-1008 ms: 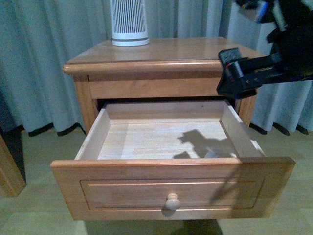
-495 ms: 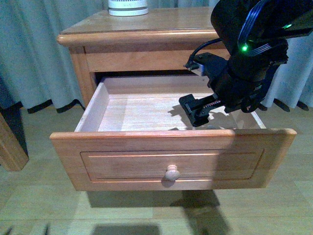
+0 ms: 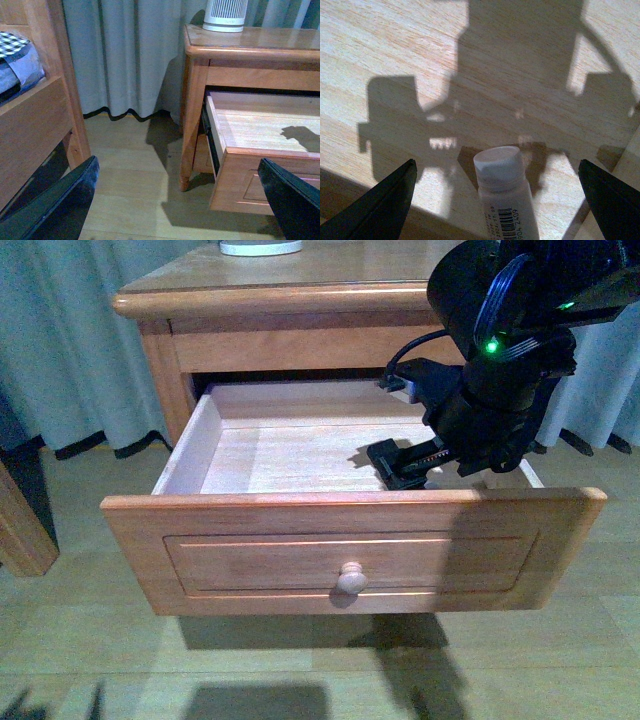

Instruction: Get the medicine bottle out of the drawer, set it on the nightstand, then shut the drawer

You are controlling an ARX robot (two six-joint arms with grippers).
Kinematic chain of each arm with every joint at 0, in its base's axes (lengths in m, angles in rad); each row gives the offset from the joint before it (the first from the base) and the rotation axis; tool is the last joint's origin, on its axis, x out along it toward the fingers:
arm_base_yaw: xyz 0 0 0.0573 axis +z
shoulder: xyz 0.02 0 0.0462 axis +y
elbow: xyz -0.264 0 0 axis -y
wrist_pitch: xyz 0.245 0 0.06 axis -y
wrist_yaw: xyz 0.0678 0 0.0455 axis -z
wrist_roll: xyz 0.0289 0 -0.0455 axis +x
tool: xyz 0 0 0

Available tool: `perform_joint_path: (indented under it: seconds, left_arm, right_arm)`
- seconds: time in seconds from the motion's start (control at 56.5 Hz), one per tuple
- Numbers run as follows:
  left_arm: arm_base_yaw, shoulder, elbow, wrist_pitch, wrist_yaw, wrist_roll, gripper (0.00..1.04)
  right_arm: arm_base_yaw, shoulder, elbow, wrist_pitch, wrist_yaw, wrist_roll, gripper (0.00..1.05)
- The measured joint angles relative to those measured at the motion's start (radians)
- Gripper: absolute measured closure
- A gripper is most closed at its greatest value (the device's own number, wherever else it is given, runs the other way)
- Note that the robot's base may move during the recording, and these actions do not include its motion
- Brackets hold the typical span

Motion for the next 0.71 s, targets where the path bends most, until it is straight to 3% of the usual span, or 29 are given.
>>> perform_joint_path:
  seconds: [0.708]
  left_arm:
    - [0.000,0.000,0.000,0.000,0.000,0.000,0.06]
  right_arm:
    - [-0.002,0.041,0.002,0.016,-0.018,-0.044,0.07]
